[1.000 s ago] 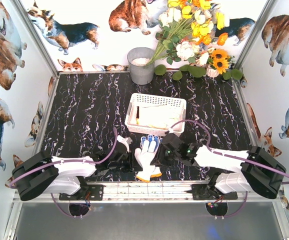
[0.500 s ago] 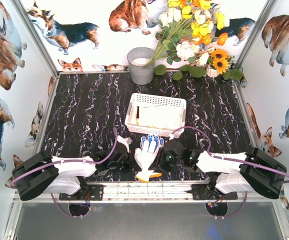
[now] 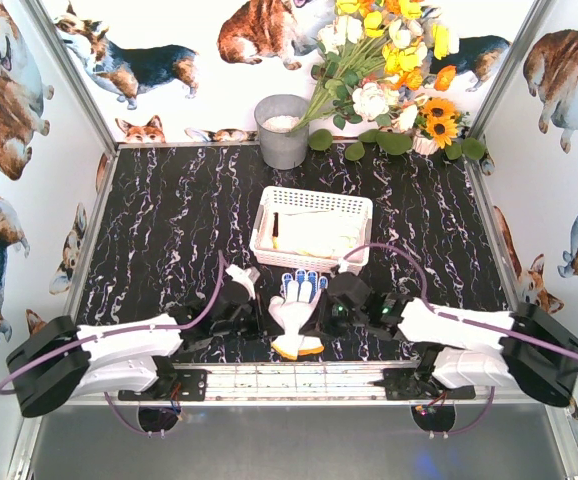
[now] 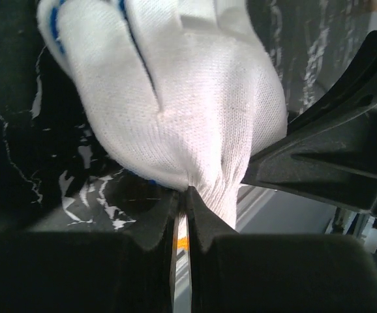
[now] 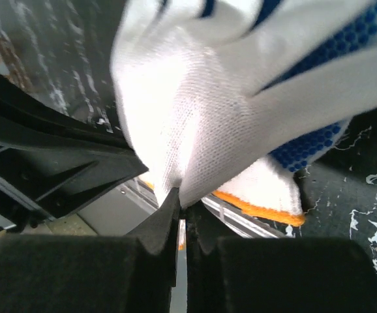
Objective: Put the gloves into the storage basket
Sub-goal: Pair the glove with the glove.
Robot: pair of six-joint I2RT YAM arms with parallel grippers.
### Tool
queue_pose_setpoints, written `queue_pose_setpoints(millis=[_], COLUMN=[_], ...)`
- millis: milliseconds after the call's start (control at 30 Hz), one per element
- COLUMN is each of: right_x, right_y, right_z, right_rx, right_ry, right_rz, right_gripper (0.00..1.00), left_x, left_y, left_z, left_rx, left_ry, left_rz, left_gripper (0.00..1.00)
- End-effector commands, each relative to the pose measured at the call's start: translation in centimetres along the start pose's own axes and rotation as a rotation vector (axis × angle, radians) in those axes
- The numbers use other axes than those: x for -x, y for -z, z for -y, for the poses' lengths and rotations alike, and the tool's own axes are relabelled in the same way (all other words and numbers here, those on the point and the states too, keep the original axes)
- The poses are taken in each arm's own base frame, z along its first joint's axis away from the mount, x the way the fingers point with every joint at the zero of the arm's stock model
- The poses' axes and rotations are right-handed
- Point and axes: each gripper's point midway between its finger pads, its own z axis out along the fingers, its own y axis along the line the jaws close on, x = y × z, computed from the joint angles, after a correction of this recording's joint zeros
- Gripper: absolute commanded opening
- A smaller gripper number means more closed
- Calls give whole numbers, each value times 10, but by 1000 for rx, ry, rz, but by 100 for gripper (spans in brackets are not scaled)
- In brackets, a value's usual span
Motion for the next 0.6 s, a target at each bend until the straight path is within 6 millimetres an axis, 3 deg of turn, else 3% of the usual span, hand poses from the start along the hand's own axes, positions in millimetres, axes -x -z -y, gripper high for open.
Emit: queue_pose_setpoints(millis=[0,233,333,567], right_x=[35,74,83,96], right_y=[28,45,44,42], right_z=[-31,-32,-42,-58], right_rx=[38,27,39,-7], right_ry=[94,142,177,277], right_rz=[143,192,163,102], right_gripper=[0,0,0,0], left_x=[18,52,70,95], left_y=[8,5,5,15], left_z=[28,58,72,82], left_rx=[-55,-112,-106,-58], left_ry=[11,47,31,-1], left_rz=[68,203,257,353], left_gripper=[0,0,0,0])
